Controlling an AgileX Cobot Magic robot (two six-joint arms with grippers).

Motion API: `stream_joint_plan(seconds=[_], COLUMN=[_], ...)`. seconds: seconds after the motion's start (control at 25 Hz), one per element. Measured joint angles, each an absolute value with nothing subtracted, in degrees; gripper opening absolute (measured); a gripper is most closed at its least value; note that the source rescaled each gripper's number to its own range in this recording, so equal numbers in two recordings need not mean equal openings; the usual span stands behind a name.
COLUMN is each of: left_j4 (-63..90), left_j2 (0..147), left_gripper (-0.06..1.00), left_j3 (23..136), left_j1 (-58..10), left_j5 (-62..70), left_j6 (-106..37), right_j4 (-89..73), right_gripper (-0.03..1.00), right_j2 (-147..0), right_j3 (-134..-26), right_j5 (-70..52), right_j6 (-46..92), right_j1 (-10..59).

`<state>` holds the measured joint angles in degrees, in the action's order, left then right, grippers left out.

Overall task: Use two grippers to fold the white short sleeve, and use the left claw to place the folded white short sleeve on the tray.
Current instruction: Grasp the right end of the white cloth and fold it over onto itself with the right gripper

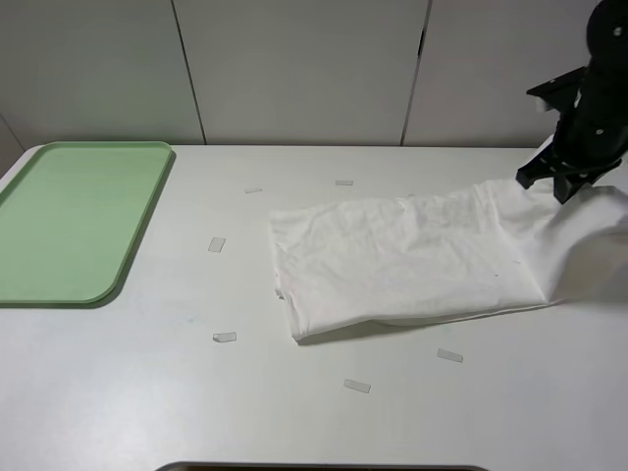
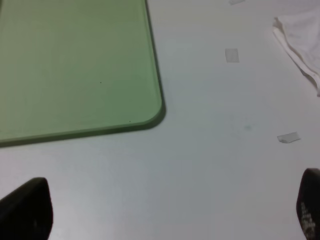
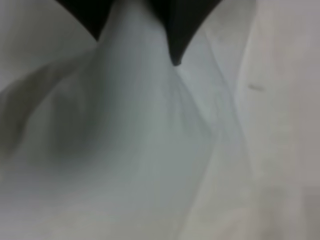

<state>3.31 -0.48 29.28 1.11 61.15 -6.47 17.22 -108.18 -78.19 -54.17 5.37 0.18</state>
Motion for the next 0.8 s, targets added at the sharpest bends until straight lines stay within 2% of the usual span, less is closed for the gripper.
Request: stream_joint_plan(seconds=[0.32, 0.8], left_j4=[3.31, 3.31], left_j2=[-0.48, -0.48], left_gripper=[0.97, 0.97], left_j3=[29.28, 29.28], left_j1=[1.11, 1.11], left_j5=[61.15, 61.15], left_j6=[-6.47, -6.47], right_j4=[24.23, 24.69], right_gripper=[0.15, 0.15], right_j2=[-108.18, -108.18], right_j3=[-66.19, -65.22], right_j5=[-45.72, -43.27], right_j6=[-5.78, -9.35], right_j1=[10.71, 20.42])
